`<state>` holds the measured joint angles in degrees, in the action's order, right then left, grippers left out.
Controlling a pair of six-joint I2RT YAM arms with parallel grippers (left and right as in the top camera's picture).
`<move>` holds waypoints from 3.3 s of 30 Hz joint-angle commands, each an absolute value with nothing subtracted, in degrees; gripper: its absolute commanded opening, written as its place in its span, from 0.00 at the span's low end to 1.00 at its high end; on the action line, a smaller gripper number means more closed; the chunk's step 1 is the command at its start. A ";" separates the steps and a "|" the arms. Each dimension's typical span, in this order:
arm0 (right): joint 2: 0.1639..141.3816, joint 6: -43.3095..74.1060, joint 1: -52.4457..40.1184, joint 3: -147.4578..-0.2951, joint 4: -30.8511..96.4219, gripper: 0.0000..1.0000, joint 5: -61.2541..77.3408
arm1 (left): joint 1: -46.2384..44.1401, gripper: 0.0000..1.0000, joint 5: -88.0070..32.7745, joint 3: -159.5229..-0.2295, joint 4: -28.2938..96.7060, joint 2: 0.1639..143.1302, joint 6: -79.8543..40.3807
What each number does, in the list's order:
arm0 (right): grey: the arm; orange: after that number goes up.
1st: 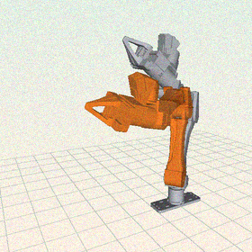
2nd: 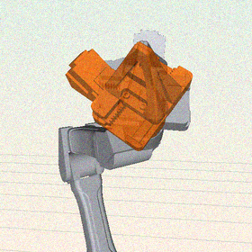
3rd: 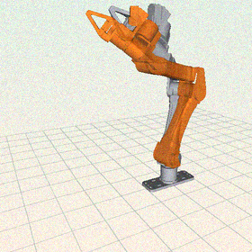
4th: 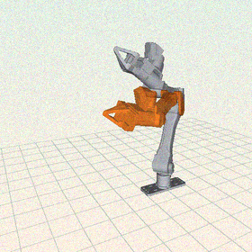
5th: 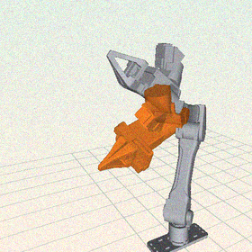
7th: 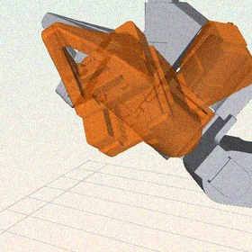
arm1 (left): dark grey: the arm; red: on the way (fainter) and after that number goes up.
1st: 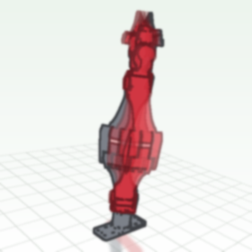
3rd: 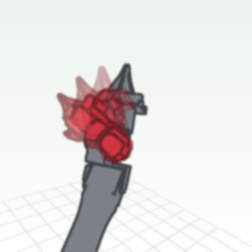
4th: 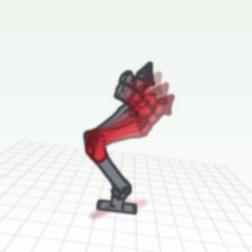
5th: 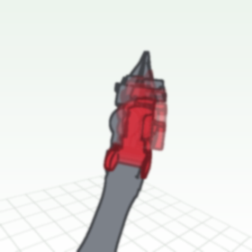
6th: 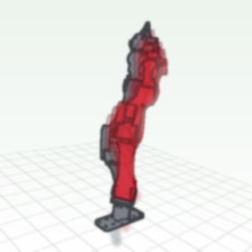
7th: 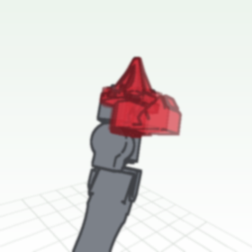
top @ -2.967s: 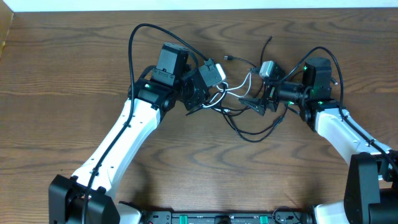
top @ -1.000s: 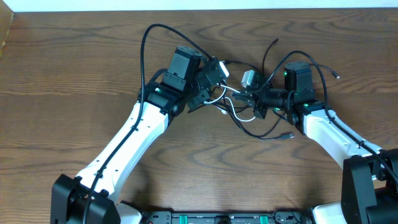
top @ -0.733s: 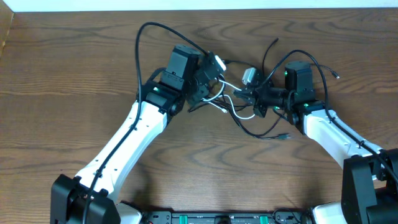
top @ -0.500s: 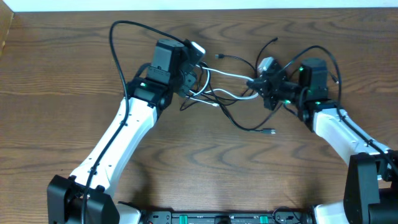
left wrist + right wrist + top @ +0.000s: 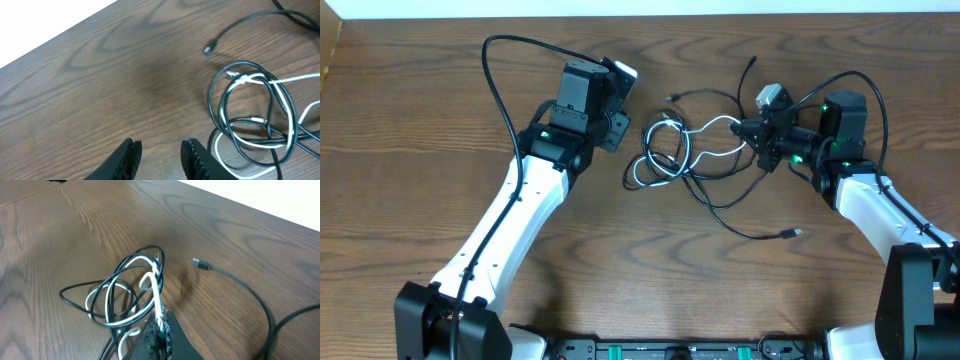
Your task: Untangle cables
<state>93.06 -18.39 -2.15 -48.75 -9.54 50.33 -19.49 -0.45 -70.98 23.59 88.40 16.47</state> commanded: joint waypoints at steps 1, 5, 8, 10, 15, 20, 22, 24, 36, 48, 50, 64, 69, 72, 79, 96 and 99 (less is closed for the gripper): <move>92.90 -17.50 -1.80 -48.97 -9.65 0.01 51.35 | -19.05 0.32 0.47 -71.68 23.49 88.31 15.27; 92.90 -11.00 -1.87 -48.97 -13.17 0.01 53.63 | -19.05 0.49 -2.42 -71.68 23.46 88.31 12.95; 92.90 1.08 -1.85 -48.97 -26.89 0.01 61.89 | -19.05 0.67 -8.19 -71.68 23.49 88.40 12.97; 92.90 10.09 -1.80 -48.97 -37.32 0.01 63.05 | -19.05 0.68 -8.38 -71.68 23.49 88.40 12.97; 92.90 34.72 -1.83 -48.99 -74.39 0.01 62.11 | -19.05 0.69 -8.64 -71.68 23.46 88.42 12.95; 92.90 43.22 -2.48 -48.99 -89.01 0.01 60.53 | -19.05 0.69 -14.46 -71.68 22.74 88.42 13.02; 92.90 43.16 -2.85 -48.99 -82.87 0.01 61.25 | -19.07 0.69 -18.33 -71.68 21.89 88.42 13.72; 92.90 43.20 -3.01 -48.99 -78.65 0.01 61.58 | -19.09 0.69 -20.97 -71.68 21.71 88.42 15.68; 92.90 43.20 -2.28 -48.99 -77.71 0.01 63.55 | -19.09 0.70 -22.15 -71.68 23.16 88.42 17.47; 92.90 24.82 -4.23 -48.97 -36.32 0.01 69.54 | -19.09 0.70 -26.35 -71.68 27.16 88.44 22.26; 92.90 24.80 -4.23 -48.99 -38.46 0.01 78.46 | -19.09 0.70 -26.24 -71.68 27.09 88.44 22.26; 92.64 47.94 -3.62 -48.99 -90.24 0.01 77.32 | -19.09 0.70 -23.11 -71.68 26.98 88.44 22.22; 92.64 48.03 -3.57 -48.99 -89.47 0.01 73.95 | -19.09 0.70 -23.11 -71.68 26.98 88.44 22.22; 92.64 50.30 -3.57 -48.99 -86.67 0.01 72.25 | -19.09 0.70 -23.20 -71.68 27.00 88.44 22.24; 92.64 60.62 -3.60 -49.87 -82.63 0.01 62.98 | -19.09 0.70 -29.32 -71.68 27.16 88.44 30.52; 92.64 82.24 -6.87 -52.60 -47.75 0.01 56.69 | -19.09 0.70 -33.65 -71.68 27.42 91.05 39.40; 92.64 82.83 -8.21 -52.60 -47.86 0.01 59.59 | -19.09 0.70 -33.65 -71.68 27.40 91.11 39.40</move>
